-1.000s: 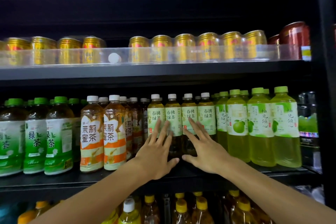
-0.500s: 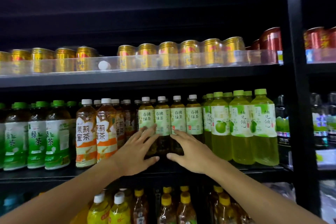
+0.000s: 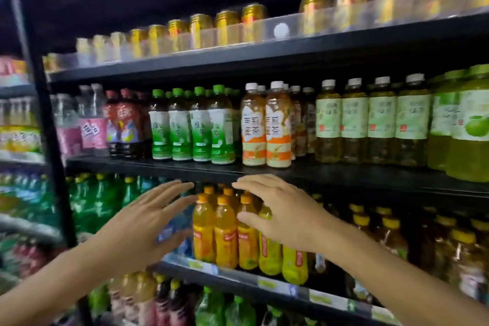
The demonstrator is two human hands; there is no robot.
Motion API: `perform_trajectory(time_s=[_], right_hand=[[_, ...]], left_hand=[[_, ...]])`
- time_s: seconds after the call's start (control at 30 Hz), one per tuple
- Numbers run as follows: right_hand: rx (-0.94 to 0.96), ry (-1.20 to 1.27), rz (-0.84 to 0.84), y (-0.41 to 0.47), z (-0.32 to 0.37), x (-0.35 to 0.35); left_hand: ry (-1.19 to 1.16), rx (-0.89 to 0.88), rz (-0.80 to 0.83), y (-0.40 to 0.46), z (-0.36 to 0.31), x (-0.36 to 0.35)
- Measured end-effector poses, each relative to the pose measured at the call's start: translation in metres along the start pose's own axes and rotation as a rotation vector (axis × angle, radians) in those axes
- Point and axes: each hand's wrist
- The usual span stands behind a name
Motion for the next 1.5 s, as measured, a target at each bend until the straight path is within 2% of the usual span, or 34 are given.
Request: perform_trajectory(time_s=[0.17,0.33,0.53,0.63,0.8,0.93,1.13,1.3,1.5], right_hand=[[0.144,0.094,0.217,0.03,0.11,-0.134],[0.235,0.225,0.363,0.052,0.243,-0.263],[0.332,0.349,0.557,0.053,0.375,-0.404],[0.378,0.384,0.651,0.044,0.421,-0.466],[0.399,0.416,0.766,0.048,0.471,-0.551],[0.394,0.417,0.841,0.061,0.5,-0.628],[0.34,0.459,0.972,0.095,0.554,-0.748],[0.262,0.502,1.086,0.134,0.593,-0.831],[0.242,0.443,1.156,0.167,0.641,-0.91]], left_hand=[[0.061,0.231,0.102,-0.168,0.104,-0.01],[0.139,0.416,0.295,-0.361,0.193,0.001],[0.165,0.738,0.53,-0.552,0.235,0.022],[0.168,0.837,0.552,-0.611,0.245,0.028],[0.184,0.984,0.628,-0.677,0.264,0.019],[0.198,1.002,0.598,-0.708,0.294,-0.005],[0.19,1.077,0.752,-0.738,0.385,-0.05],[0.012,1.295,0.742,-0.753,0.464,-0.089],[-0.067,1.342,0.811,-0.789,0.536,-0.136]])
Point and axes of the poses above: each hand's wrist, its own y-axis towards the middle knuckle, its own x-axis out of the back of the hand, z = x × y, and after that the axes turned 13 degrees about -z, right-handed
